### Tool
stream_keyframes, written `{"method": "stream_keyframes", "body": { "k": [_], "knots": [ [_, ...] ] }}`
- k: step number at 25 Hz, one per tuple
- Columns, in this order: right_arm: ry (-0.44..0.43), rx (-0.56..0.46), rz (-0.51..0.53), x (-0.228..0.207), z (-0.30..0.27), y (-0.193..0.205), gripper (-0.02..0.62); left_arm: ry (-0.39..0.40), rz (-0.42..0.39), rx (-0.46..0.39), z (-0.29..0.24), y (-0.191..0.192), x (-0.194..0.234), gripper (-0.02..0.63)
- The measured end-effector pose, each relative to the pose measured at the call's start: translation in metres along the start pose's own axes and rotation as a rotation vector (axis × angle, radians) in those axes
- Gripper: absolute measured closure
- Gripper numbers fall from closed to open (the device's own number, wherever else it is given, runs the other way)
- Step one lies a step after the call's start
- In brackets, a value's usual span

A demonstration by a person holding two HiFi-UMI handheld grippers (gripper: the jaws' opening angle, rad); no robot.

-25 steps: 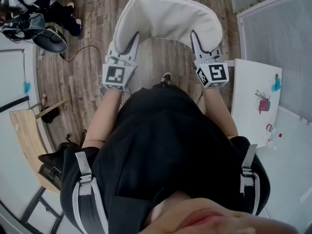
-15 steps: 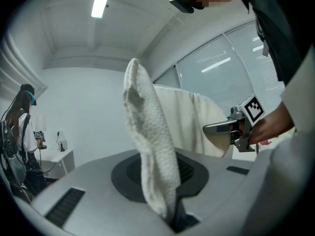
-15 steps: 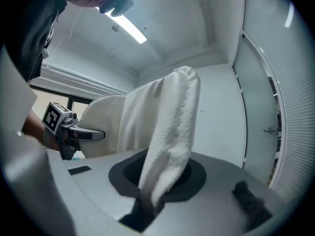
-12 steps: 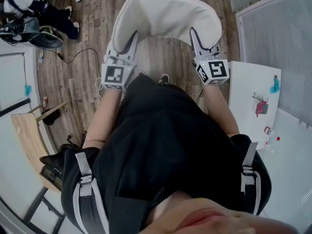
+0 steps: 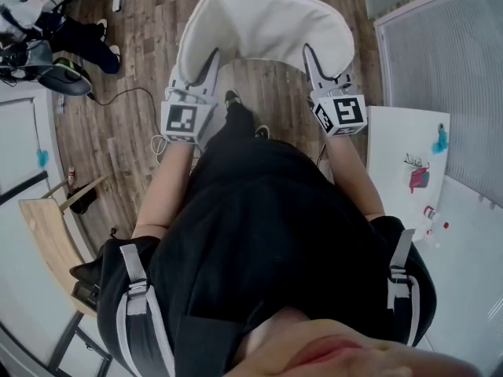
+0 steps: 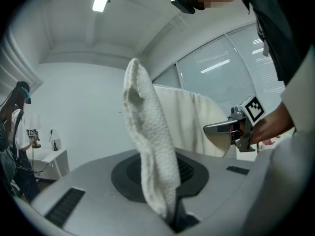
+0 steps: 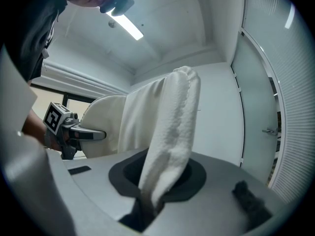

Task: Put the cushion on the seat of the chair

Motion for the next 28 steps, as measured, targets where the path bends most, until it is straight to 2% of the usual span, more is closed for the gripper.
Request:
{"method": "stream_keyframes", "body": {
  "k": [9, 18, 28],
  "knots": [
    [0.017, 0.025, 0.005, -0.023, -0.072, -0.009, 0.540, 0.030, 0.010, 0.010, -0.057, 0.002, 0.057, 0.551],
    [0.032, 0.066, 0.024, -0.024, -0.150, -0.028, 0.540, 0.059, 0.033, 0.015, -0.100, 0.007, 0.131, 0.551],
    [0.070, 0.088, 0.027, -0.018, -0.207, -0.038, 0.540, 0.094, 0.047, 0.009, -0.134, 0.014, 0.192, 0.551]
  ]
}}
Point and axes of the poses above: the fingertips, and each gripper's own axes: z backward along the fingers, x to its left, y out of its underside, the point moved 7 cm from there along z, backward along the fingers, and after that the axes turned 8 degrees about x, right-handed, at the moved point
